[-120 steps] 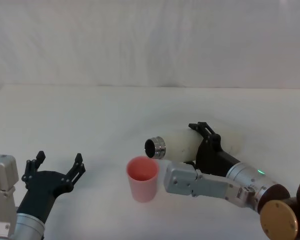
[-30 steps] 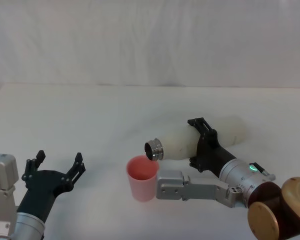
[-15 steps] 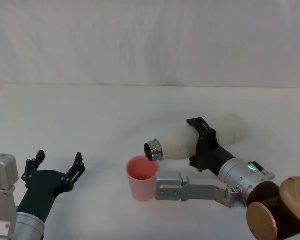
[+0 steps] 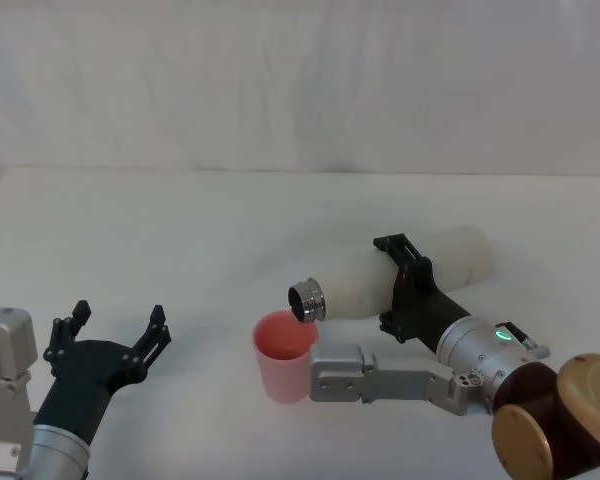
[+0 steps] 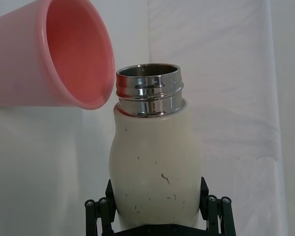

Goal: Grasp the thermos with one hand and pour water into the cup lid.

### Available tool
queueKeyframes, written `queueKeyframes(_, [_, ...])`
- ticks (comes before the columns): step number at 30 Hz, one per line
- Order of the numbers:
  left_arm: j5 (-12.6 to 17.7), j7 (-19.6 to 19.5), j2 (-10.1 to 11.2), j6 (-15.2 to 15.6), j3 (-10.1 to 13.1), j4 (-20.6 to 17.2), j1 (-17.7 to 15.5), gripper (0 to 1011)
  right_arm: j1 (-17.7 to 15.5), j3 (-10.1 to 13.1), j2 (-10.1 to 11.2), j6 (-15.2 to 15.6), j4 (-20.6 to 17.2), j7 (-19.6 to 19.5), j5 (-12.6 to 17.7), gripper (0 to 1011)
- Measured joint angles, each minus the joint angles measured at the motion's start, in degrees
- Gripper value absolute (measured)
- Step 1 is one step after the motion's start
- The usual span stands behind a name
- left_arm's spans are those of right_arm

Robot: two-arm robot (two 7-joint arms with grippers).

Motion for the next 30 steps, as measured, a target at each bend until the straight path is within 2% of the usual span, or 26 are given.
queueKeyframes(30, [0.00, 0.00, 0.00, 0.00, 0.00, 0.00, 0.00, 1001, 0.76, -0.87, 0.00, 0.41, 0.10, 0.47, -1.96, 962])
